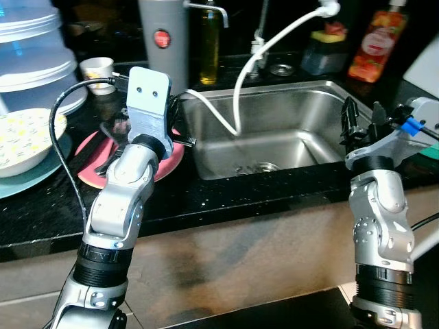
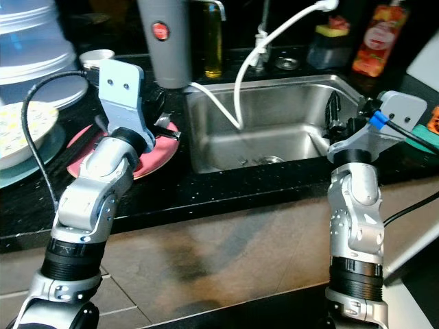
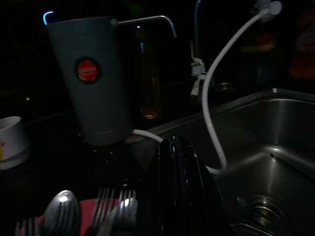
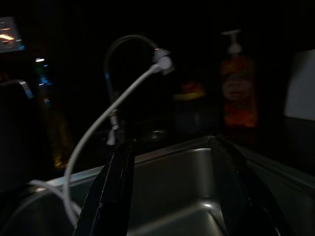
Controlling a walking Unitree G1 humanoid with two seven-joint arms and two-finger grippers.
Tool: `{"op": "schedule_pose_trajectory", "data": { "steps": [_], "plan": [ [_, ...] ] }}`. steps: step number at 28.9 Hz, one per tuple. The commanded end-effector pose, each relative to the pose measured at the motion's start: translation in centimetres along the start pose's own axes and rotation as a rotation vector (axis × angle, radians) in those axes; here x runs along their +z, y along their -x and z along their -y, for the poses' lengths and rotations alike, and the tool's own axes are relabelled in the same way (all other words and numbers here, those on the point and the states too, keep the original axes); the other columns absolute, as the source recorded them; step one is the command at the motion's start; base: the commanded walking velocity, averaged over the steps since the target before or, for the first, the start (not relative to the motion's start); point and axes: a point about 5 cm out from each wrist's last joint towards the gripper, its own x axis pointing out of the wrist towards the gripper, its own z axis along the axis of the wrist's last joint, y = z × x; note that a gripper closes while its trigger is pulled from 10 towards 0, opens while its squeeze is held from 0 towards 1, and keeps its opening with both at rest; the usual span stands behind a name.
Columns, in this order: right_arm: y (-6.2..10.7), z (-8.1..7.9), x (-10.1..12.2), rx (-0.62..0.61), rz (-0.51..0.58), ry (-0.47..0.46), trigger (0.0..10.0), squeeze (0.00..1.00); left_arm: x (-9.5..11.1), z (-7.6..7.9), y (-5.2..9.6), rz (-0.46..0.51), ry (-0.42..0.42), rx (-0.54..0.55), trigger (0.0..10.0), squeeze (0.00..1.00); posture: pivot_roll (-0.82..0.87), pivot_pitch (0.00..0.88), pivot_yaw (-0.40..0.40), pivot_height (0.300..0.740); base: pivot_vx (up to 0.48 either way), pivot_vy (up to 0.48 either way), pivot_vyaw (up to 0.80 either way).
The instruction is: Kitchen organization
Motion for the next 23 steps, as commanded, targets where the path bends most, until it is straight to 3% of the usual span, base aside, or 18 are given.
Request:
{"op": "schedule_pose_trajectory", "data": {
  "steps": [1, 5, 11, 13, 20, 23],
  "plan": [
    [0.1, -0.6, -0.3, 0.035, -0.017, -0.015, 10.0, 0.00, -0.1, -0.4, -0.1, -0.015, -0.012, 0.030, 10.0, 0.00, 0.06, 0.024, 0.012, 0.740, 0.000, 0.000, 0.00],
    [0.2, -1.0, -0.2, 0.064, -0.015, -0.022, 10.0, 0.00, -0.2, -0.8, -0.3, -0.018, -0.022, 0.078, 10.0, 0.00, 0.06, 0.024, 0.010, 0.740, 0.000, 0.000, 0.00],
    [0.2, -1.2, -0.1, 0.091, -0.015, -0.033, 10.0, 0.00, -0.9, -1.5, -0.6, -0.070, -0.012, 0.155, 10.0, 0.00, 0.06, 0.024, 0.008, 0.740, 0.000, -0.463, 0.00],
    [0.3, -1.5, -0.2, 0.111, -0.019, -0.036, 10.0, 0.00, -0.9, -1.7, -0.6, -0.066, 0.026, 0.168, 10.0, 0.00, 0.06, 0.025, 0.009, 0.740, 0.000, -0.480, 0.00],
    [0.5, -1.9, -0.3, 0.147, -0.028, -0.044, 10.0, 0.00, -0.9, -1.9, -0.7, -0.069, 0.033, 0.181, 10.0, 0.00, 0.06, 0.022, 0.009, 0.740, 0.000, -0.450, 0.00],
    [0.6, -2.1, -0.3, 0.169, -0.031, -0.046, 10.0, 0.00, -1.0, -2.0, -0.8, -0.080, 0.044, 0.199, 10.0, 0.00, 0.06, 0.020, 0.009, 0.740, 0.000, -0.124, 0.00]
  ]
}}
